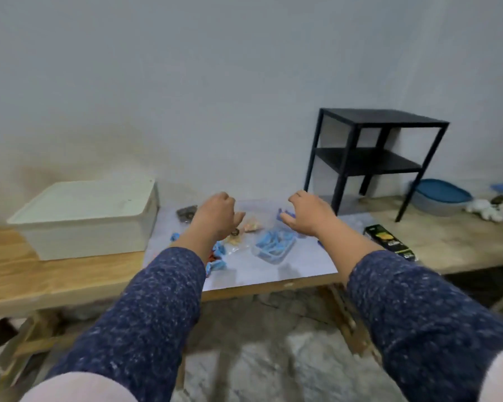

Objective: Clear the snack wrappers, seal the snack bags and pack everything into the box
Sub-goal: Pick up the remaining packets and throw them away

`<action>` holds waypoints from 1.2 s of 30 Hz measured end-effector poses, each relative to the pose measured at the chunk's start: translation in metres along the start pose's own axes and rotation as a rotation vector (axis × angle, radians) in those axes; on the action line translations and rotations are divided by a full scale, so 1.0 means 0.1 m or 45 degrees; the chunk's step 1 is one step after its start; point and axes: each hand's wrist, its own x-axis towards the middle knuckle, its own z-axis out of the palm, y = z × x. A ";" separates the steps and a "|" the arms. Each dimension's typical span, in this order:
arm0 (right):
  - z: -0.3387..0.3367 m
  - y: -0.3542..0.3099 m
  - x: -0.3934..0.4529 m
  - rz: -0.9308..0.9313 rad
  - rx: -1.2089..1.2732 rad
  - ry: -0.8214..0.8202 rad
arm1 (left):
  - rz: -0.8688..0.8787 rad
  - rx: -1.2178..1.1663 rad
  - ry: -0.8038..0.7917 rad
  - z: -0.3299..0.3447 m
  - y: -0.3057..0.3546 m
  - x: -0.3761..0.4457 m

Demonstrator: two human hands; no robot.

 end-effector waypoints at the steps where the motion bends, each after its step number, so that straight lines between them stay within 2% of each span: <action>1: 0.03 0.20 -0.03 0.057 -0.001 -0.012 | 0.052 -0.009 -0.023 0.08 0.17 0.12; 14: 0.48 2.20 -0.45 0.707 0.034 -0.100 | 0.645 -0.117 -0.267 1.09 2.01 1.36; 19: 0.79 2.70 -0.49 0.829 0.077 -0.100 | 0.798 -0.134 -0.384 1.52 2.49 1.65; 24: 1.23 3.15 -0.45 0.763 0.063 -0.223 | 0.837 -0.243 -0.576 2.16 2.81 1.79; 28: 1.64 3.70 -0.24 0.595 0.074 -0.299 | 0.791 -0.442 -0.644 2.79 3.00 1.83; 30: 1.84 3.97 -0.12 0.507 0.079 -0.371 | 0.783 -0.494 -0.613 3.07 3.08 1.82; 33: 2.08 4.35 0.07 0.310 0.034 -0.368 | 0.716 -0.373 -0.590 3.44 3.22 1.87; 36: 2.28 4.66 0.24 0.225 0.026 -0.435 | 0.651 -0.249 -0.623 3.65 3.35 1.93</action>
